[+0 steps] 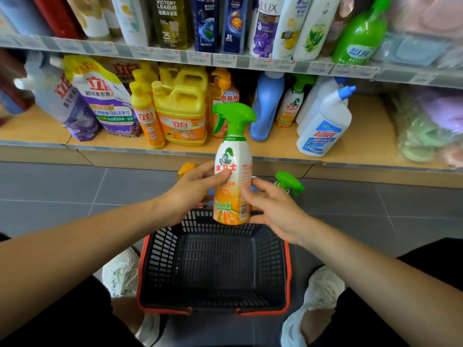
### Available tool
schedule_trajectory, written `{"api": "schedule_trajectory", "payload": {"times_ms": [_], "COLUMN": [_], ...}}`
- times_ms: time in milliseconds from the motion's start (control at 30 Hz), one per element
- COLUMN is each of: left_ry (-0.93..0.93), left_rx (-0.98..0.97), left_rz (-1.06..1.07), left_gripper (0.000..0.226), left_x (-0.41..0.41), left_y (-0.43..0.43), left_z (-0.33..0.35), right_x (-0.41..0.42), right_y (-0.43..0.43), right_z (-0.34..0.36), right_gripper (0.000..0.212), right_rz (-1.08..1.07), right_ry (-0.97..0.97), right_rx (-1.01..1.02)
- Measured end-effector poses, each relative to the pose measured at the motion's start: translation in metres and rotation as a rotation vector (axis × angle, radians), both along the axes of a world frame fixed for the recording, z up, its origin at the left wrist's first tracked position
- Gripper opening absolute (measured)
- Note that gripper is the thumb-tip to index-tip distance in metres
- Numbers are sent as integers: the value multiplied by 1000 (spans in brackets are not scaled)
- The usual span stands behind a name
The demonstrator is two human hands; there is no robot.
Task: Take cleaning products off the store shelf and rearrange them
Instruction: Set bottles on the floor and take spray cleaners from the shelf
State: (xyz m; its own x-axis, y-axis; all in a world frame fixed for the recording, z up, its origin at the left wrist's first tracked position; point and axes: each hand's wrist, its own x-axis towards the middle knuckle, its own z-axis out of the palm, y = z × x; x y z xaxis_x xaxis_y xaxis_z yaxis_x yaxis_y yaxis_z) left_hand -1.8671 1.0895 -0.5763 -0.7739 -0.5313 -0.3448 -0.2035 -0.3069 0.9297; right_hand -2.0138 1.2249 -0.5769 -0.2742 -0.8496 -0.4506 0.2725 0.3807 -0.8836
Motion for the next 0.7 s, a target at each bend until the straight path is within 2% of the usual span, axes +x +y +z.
{"api": "schedule_trajectory", "payload": {"times_ms": [133,233,333,467,633,700], "left_ry": [3,28,70,86,43,42], "left_rx": [-21,41,101,113,66,79], "left_rz": [85,142,142,115,26,14], "left_gripper": [50,52,50,55,39,39], "left_x": [0,2,3,3,3,2], "left_y": [-4,-8,-6,-3,-7,-7], "left_z": [3,2,0,-1,1,2], "right_x": [1,-1,-1,1,2,1], "right_y": [-2,-5,-7,-5,-2,-1], "right_z": [1,0,-5,-8,-10,-10], "right_gripper": [48,45,48,44,45,58], "right_rz": [-14,-47,-88,37,-21,-19], "right_ry": [135,185,82,-52,91,154], "right_rx": [-69,-104,-27,-42,-126,-157]}}
